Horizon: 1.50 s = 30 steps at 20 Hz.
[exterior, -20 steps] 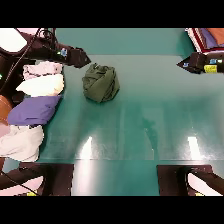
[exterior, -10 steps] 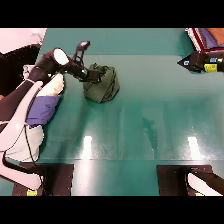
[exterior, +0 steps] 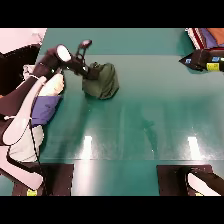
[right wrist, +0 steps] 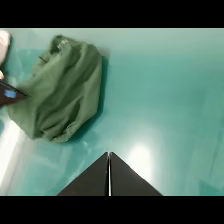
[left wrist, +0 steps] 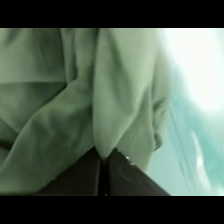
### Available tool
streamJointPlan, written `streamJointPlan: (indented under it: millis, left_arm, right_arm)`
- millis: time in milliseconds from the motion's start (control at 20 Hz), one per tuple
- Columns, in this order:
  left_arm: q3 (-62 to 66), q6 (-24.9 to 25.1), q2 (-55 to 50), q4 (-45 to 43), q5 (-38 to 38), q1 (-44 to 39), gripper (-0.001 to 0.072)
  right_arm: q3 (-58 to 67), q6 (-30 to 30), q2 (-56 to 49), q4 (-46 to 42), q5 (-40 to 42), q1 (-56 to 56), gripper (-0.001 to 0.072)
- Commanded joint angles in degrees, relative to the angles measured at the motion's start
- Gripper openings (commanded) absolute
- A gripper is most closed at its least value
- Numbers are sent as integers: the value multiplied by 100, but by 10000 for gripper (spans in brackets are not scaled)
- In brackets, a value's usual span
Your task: Fold the shirts.
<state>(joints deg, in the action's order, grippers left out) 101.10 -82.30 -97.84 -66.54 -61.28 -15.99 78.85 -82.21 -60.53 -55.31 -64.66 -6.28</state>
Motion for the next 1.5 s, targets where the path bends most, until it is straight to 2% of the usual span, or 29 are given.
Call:
streamJointPlan:
  millis: [0,150,300,450,600,650,700,750,900,1050,1250,1350,1450]
  left_arm:
    - [1014,-245,702,-424,-188,55,25]
    - [1467,-365,1757,-505,-129,48,25]
    - [1427,-498,2483,-531,-498,-273,25]
    - [1226,-605,2507,-551,-837,-1043,25]
    - [457,-643,2286,-542,-673,-1882,29]
    - [173,-621,2188,-531,-555,-2087,138]
    - [-133,-625,2100,-527,-376,-2258,503]
    - [-358,-627,2024,-529,-203,-2341,613]
    - [-496,-623,1886,-1156,-144,-2138,599]
    - [-522,-640,1856,-1617,-306,-1231,600]
    - [-1244,-693,1508,-667,-358,-87,602]
    - [-1731,-291,1172,-28,-249,111,611]
    - [-1989,-103,758,391,-2,149,610]
  right_arm:
    - [282,0,321,-39,151,-4,22]
    - [1106,28,380,-83,149,4,22]
    - [1746,28,380,-498,151,4,21]
    - [2107,26,380,-782,63,4,22]
    - [2184,26,380,-782,-267,4,22]
    - [2184,26,380,-782,-415,4,22]
    - [2184,26,380,-782,-551,4,22]
    - [2184,26,380,-785,-675,7,22]
    - [2184,24,382,-782,-824,4,22]
    - [2181,24,380,-782,-1025,4,22]
    - [2181,24,275,-772,-1191,4,22]
    - [2181,22,109,-750,-1364,4,23]
    - [2181,20,-122,-721,-1565,-13,23]
